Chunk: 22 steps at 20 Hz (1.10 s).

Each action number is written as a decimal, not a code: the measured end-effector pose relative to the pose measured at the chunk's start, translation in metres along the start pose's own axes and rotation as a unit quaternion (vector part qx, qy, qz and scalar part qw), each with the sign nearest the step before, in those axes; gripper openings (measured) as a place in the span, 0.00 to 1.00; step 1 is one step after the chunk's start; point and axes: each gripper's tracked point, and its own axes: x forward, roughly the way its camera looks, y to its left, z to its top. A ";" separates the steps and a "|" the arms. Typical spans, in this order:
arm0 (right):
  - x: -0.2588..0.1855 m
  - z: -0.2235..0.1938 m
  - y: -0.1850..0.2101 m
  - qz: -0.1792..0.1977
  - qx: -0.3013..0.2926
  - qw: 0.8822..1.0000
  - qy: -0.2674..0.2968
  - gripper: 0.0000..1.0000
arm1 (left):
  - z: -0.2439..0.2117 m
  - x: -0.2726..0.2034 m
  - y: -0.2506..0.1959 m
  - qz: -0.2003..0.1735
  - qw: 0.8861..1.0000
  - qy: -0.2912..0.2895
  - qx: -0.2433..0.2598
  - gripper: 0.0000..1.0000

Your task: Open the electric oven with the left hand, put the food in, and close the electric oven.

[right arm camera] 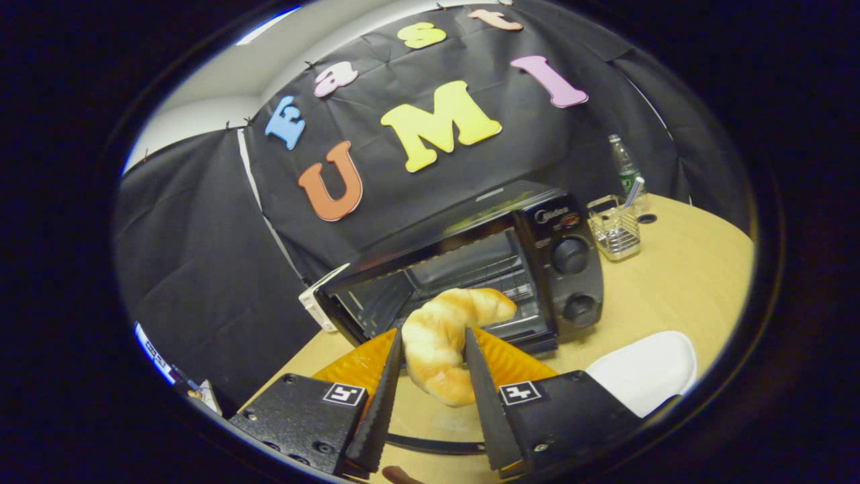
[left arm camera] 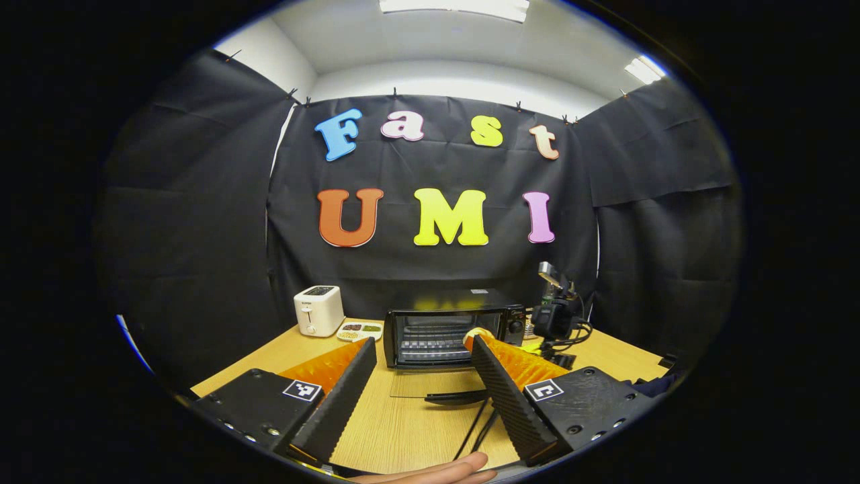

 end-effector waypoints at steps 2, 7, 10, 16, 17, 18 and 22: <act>0.028 0.007 0.000 -0.029 -0.025 0.999 -0.004 0.57 | -0.005 0.010 0.009 0.005 1.000 0.003 -0.005 0.94; 0.088 0.014 0.005 -0.043 -0.017 0.999 0.015 0.58 | -0.019 0.022 0.034 0.031 0.999 0.018 0.009 0.94; 0.121 0.025 0.005 -0.047 -0.015 0.999 -0.001 0.58 | -0.026 0.028 0.043 0.032 0.999 0.032 -0.008 0.94; 0.150 0.022 -0.008 -0.063 -0.042 0.997 0.013 0.58 | -0.045 0.032 0.048 0.041 0.997 0.059 -0.021 0.94; 0.148 0.024 -0.006 -0.055 -0.039 0.998 0.010 0.61 | -0.046 0.031 0.048 0.042 0.997 0.062 -0.021 0.94; 0.144 0.025 -0.006 -0.051 -0.041 0.998 0.008 0.65 | -0.048 0.032 0.048 0.043 0.997 0.064 -0.021 0.94; 0.115 0.030 -0.005 -0.042 -0.042 0.998 0.002 0.96 | -0.048 0.031 0.045 0.048 0.996 0.067 -0.015 0.94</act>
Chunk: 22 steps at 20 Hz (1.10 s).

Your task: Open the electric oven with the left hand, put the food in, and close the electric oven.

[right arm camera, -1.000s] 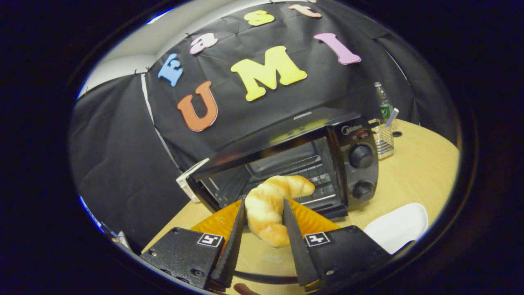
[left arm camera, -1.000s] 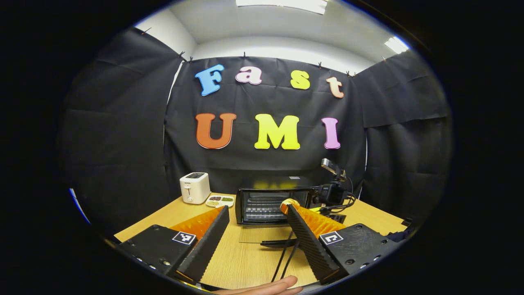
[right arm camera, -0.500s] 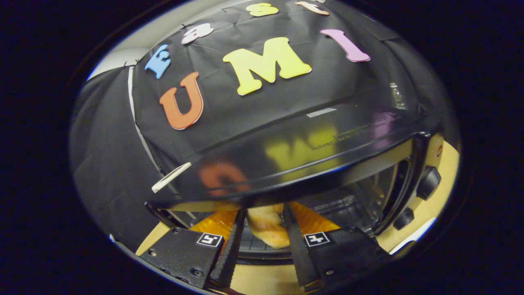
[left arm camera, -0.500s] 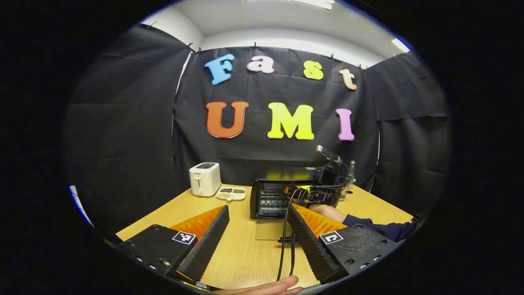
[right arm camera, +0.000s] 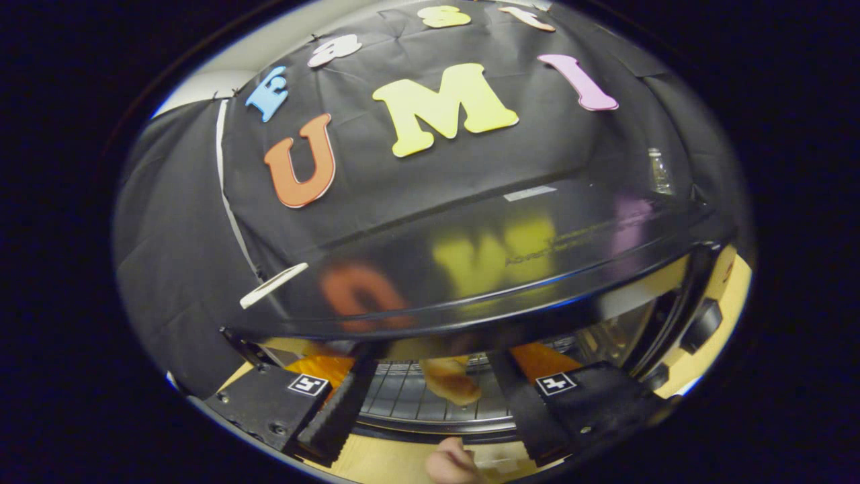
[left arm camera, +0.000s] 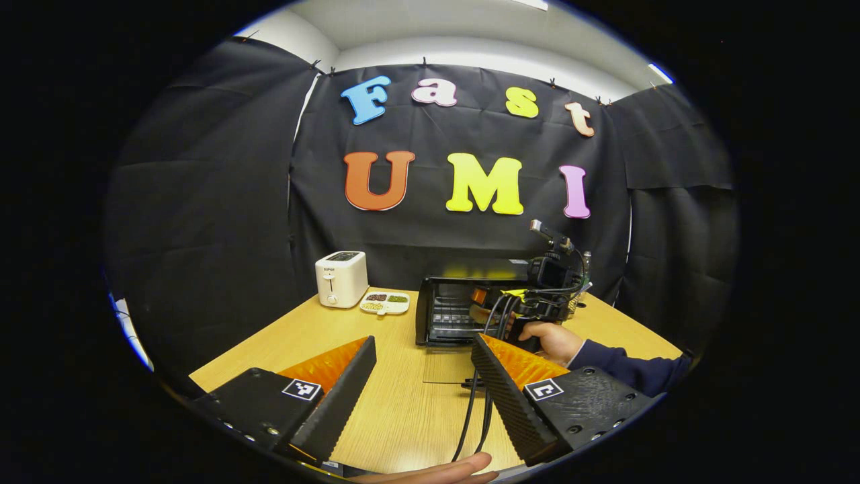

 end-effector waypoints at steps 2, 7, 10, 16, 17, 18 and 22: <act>-0.019 -0.004 -0.001 0.008 0.006 1.000 0.014 0.99 | 0.001 0.001 -0.005 -0.001 1.000 0.000 -0.006 0.94; -0.089 -0.004 -0.003 0.029 -0.004 0.999 0.013 0.99 | -0.008 0.005 -0.022 -0.009 1.000 0.018 -0.011 0.94; -0.138 -0.007 -0.003 0.029 -0.005 0.999 0.027 0.95 | -0.013 0.012 -0.034 -0.014 1.000 0.025 -0.007 0.94; -0.242 0.051 -0.010 0.012 -0.115 0.991 -0.066 0.94 | -0.044 0.035 -0.044 -0.022 0.996 0.084 -0.008 0.94; -0.262 0.060 -0.013 0.000 -0.134 0.987 -0.086 0.99 | -0.049 0.042 -0.050 -0.030 0.995 0.095 -0.011 0.94; -0.285 0.070 -0.012 -0.003 -0.145 0.984 -0.108 0.95 | -0.057 0.050 -0.055 -0.038 0.993 0.109 -0.014 0.94; -0.364 0.098 -0.028 -0.017 -0.137 0.978 -0.156 1.00 | -0.093 0.073 -0.082 -0.059 0.984 0.169 -0.017 0.96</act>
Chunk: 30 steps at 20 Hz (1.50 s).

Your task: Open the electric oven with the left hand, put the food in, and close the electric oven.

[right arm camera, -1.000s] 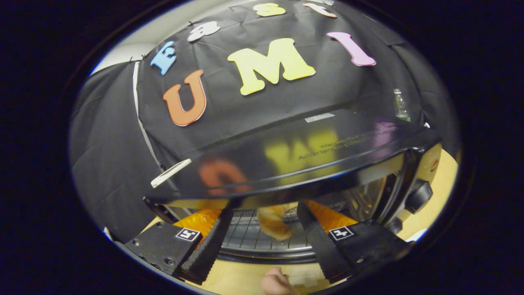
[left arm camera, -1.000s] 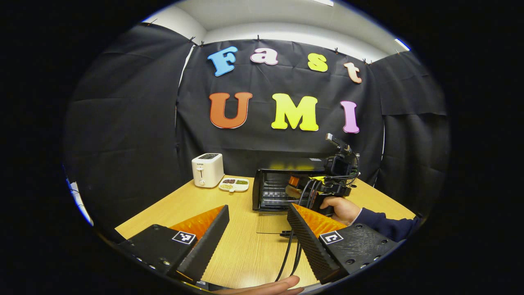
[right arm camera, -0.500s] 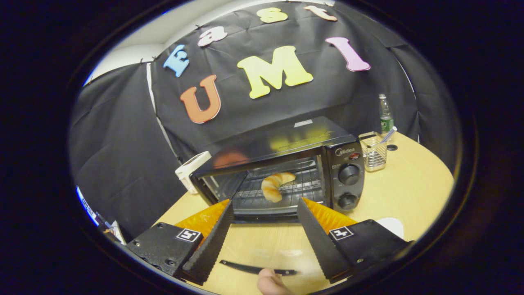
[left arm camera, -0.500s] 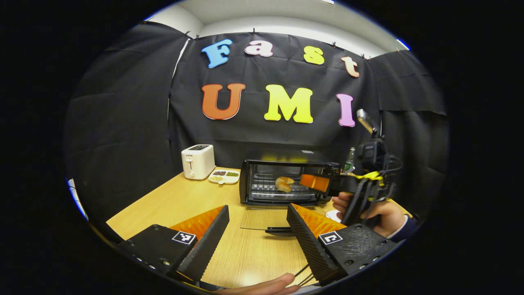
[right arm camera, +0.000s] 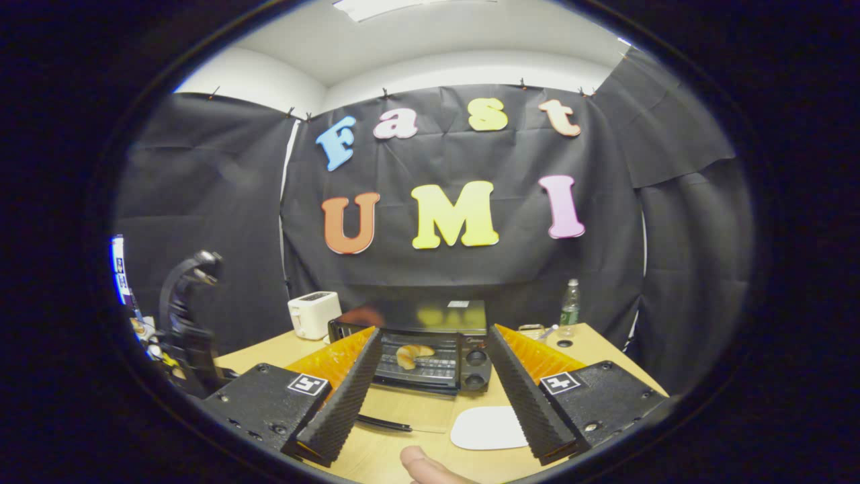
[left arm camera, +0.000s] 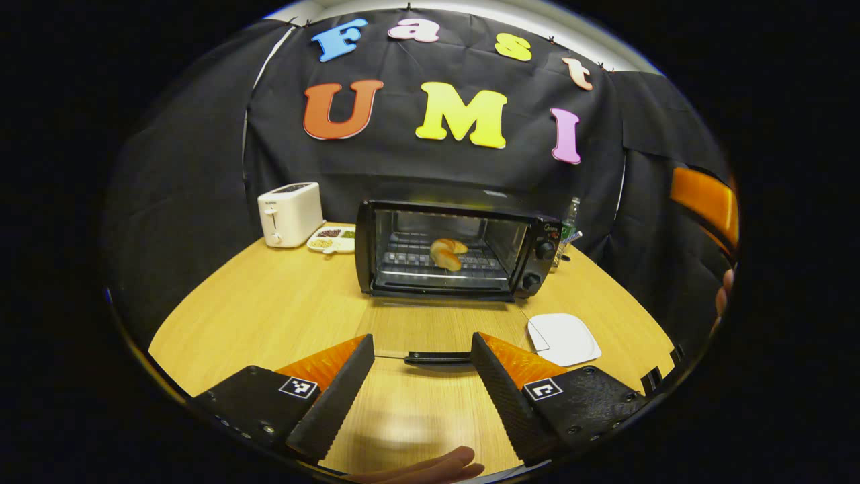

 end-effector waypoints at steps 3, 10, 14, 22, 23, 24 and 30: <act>-0.042 0.024 -0.027 -0.013 -0.012 1.000 -0.023 0.96 | -0.025 0.016 -0.021 -0.016 0.999 0.033 0.007 0.96; -0.108 0.024 -0.080 -0.042 -0.023 0.998 -0.036 0.96 | -0.056 0.038 -0.053 -0.021 0.998 0.060 0.030 0.96; -0.121 0.025 -0.098 -0.060 -0.032 0.997 -0.044 0.96 | -0.077 0.050 -0.049 -0.004 0.996 0.088 0.029 0.96; -0.111 -0.002 -0.109 -0.038 0.002 0.999 -0.017 0.96 | -0.088 0.070 -0.039 0.020 0.991 0.127 0.025 0.95; -0.110 -0.004 -0.112 -0.040 0.005 0.999 -0.015 0.96 | -0.088 0.070 -0.039 0.020 0.991 0.132 0.026 0.95; -0.109 -0.003 -0.114 -0.042 0.006 0.999 -0.015 0.96 | -0.087 0.069 -0.040 0.021 0.991 0.133 0.027 0.95; -0.107 -0.002 -0.115 -0.043 0.015 0.999 -0.026 0.96 | -0.074 0.066 -0.042 0.028 0.991 0.123 0.033 0.97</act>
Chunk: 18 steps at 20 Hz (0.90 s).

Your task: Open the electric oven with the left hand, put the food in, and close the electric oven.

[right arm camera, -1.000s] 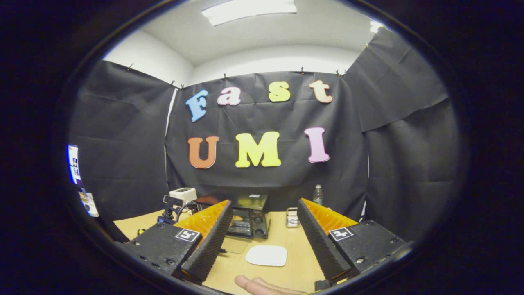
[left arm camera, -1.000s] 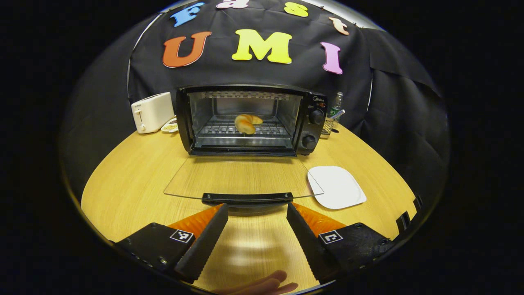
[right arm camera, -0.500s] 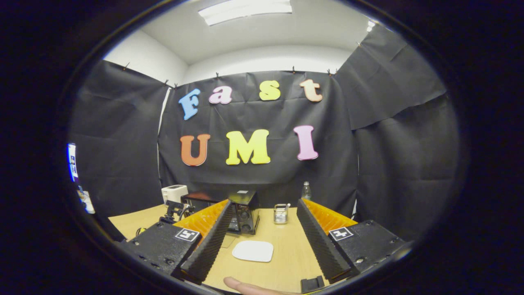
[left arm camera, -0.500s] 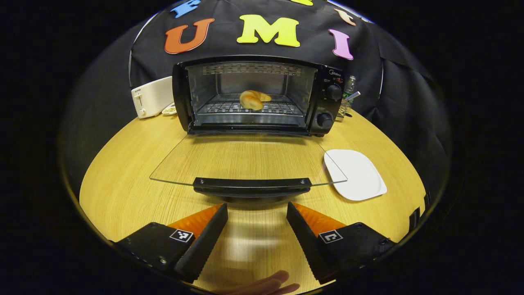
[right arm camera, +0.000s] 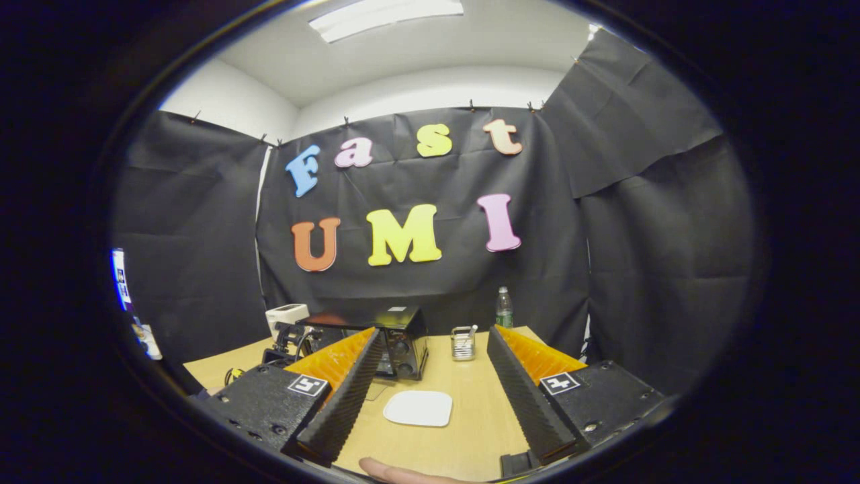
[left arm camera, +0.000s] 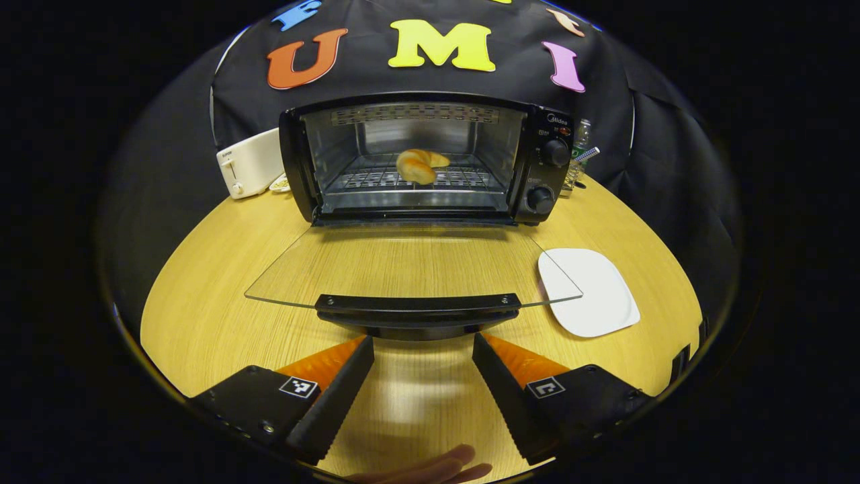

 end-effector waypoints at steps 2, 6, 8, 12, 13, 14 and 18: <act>0.002 -0.001 -0.001 -0.001 0.001 1.000 0.001 0.96 | 0.005 -0.003 0.000 0.001 1.000 -0.004 0.000 0.97; 0.004 -0.003 -0.005 -0.010 0.005 1.000 0.006 0.96 | 0.016 -0.008 0.001 -0.001 1.000 -0.016 0.002 0.98; 0.003 -0.001 -0.007 -0.014 0.011 1.000 0.000 0.96 | 0.019 -0.009 0.001 -0.004 1.000 -0.018 -0.004 0.98; 0.002 0.000 -0.012 -0.019 0.020 1.000 -0.009 0.96 | 0.035 -0.011 0.002 -0.009 0.999 -0.034 -0.002 0.98; 0.002 -0.002 -0.013 -0.021 0.021 1.000 -0.005 0.96 | 0.043 -0.009 0.005 -0.003 0.999 -0.045 -0.001 0.98; 0.003 -0.002 -0.013 -0.022 0.023 0.999 -0.004 0.96 | 0.051 -0.007 0.010 0.005 0.999 -0.053 -0.002 0.98; 0.004 -0.002 -0.015 -0.028 0.025 0.999 -0.005 0.96 | 0.091 0.002 0.011 -0.011 0.995 -0.098 -0.025 0.97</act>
